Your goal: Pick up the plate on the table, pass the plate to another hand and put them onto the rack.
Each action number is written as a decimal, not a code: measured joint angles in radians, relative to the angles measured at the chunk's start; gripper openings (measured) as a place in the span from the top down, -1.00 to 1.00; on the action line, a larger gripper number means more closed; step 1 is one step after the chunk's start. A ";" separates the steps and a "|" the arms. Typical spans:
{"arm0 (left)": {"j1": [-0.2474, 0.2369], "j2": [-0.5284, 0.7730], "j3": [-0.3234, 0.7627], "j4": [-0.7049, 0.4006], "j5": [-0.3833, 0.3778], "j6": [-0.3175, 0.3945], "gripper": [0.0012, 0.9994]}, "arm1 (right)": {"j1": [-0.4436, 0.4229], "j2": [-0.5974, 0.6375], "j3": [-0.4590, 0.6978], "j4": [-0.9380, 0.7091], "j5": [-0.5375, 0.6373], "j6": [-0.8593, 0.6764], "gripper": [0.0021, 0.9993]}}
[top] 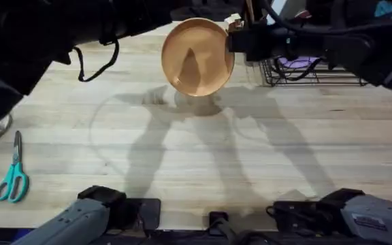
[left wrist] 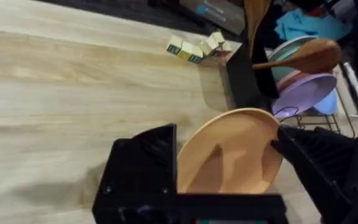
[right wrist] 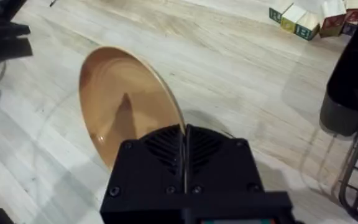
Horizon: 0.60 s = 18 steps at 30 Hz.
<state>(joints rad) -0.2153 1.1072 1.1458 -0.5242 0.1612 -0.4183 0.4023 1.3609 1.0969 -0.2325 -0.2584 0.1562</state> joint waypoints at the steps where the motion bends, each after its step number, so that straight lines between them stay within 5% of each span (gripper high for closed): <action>1: 0.000 0.000 0.000 0.008 0.000 0.000 -0.99 | 0.000 0.000 0.000 0.000 0.000 -0.002 0.95; 18: 0.000 -0.013 0.000 0.101 -0.027 0.000 -0.99 | -0.087 -0.128 0.000 0.000 0.003 -0.170 0.95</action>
<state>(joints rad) -0.2153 1.0943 1.1458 -0.4232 0.1346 -0.4180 0.3157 1.2330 1.0969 -0.2329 -0.2550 -0.0138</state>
